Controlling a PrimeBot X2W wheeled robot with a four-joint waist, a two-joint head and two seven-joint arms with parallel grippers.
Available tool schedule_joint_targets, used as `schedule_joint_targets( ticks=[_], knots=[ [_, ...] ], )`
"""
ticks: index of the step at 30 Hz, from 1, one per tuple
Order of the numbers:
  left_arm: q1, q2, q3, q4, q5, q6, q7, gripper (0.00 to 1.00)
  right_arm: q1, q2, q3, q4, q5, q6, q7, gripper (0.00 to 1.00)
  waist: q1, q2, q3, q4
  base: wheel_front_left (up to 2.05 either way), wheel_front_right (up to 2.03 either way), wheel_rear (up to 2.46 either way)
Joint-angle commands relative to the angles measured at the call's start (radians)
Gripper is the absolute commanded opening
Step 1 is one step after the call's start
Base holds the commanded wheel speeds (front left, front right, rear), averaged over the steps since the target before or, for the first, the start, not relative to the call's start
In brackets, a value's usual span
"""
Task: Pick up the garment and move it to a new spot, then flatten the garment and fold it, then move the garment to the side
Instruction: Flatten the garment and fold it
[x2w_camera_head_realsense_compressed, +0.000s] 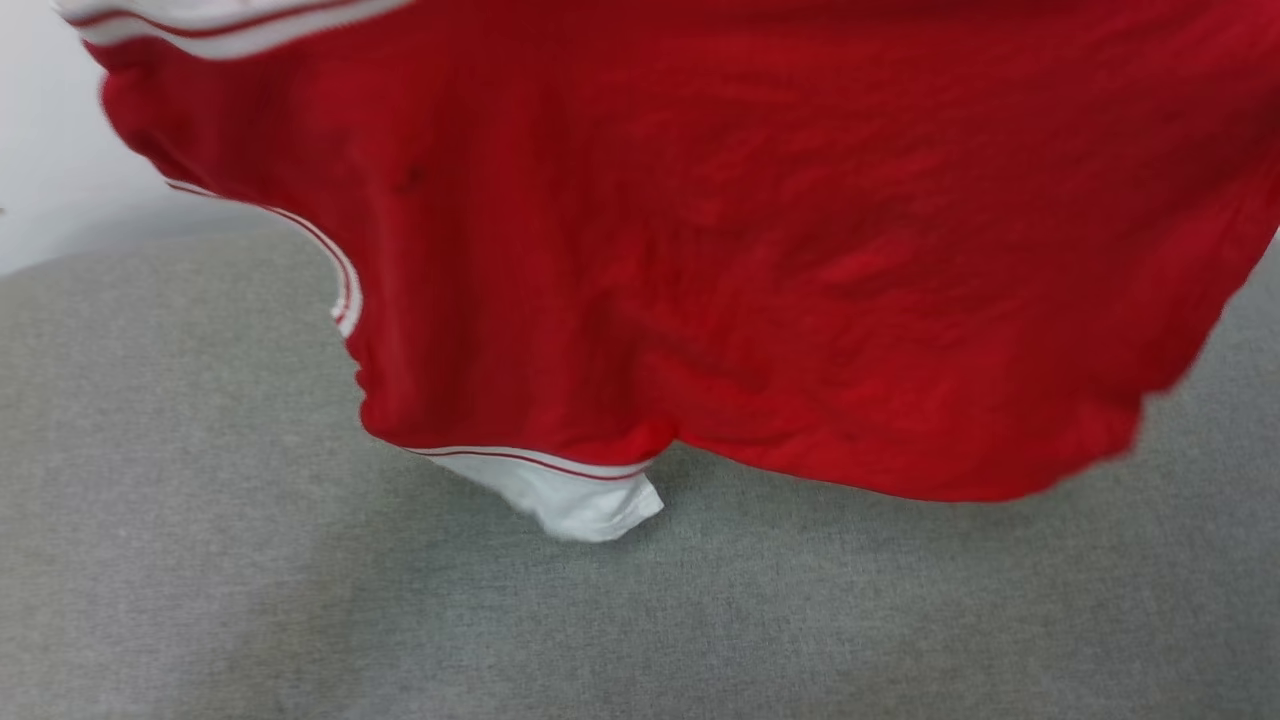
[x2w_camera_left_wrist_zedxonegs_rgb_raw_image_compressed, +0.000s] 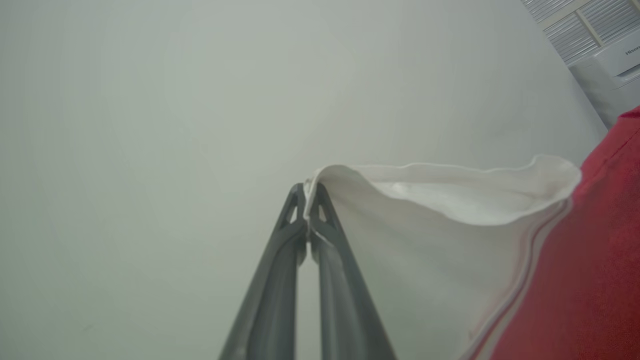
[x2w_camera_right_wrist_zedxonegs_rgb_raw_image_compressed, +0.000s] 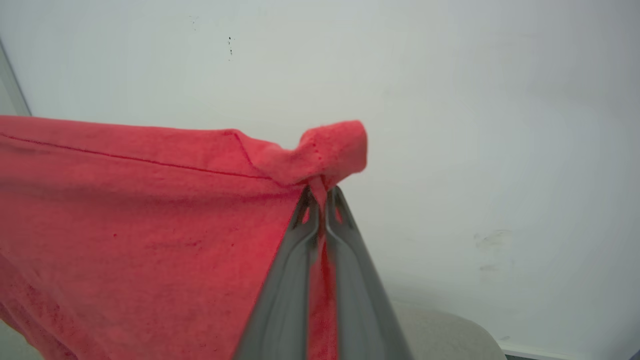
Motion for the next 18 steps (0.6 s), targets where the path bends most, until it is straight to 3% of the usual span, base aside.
schedule_joint_targets(
  ticks=[1, 5, 8, 18],
  knots=[
    [-0.039, -0.015, -0.006, 0.008, 0.003, 0.004, 0.003, 0.00, -0.018, -0.002, 0.002, -0.014, -0.012, 0.000, -0.014, 0.00, 0.0000, -0.0001, 0.030, -0.010, 0.00, 0.00, 0.00],
    [-0.174, -0.032, -0.014, 0.037, 0.014, -0.002, 0.005, 0.00, -0.058, -0.007, -0.009, -0.031, -0.021, 0.000, -0.041, 0.00, 0.0000, -0.0001, 0.093, -0.012, 0.00, 0.00, 0.00],
    [-0.269, -0.053, -0.040, 0.093, 0.023, -0.029, -0.005, 0.00, -0.098, -0.012, -0.019, -0.017, -0.029, 0.000, -0.075, 0.00, 0.0000, -0.0001, 0.146, -0.011, 0.00, 0.00, 0.00],
    [-0.619, -0.089, -0.120, 0.415, 0.100, -0.132, -0.058, 0.00, -0.314, -0.034, 0.041, 0.142, -0.082, -0.001, -0.185, 0.00, 0.0000, -0.0001, 0.356, -0.001, 0.00, 0.00, 0.00]
  ],
)
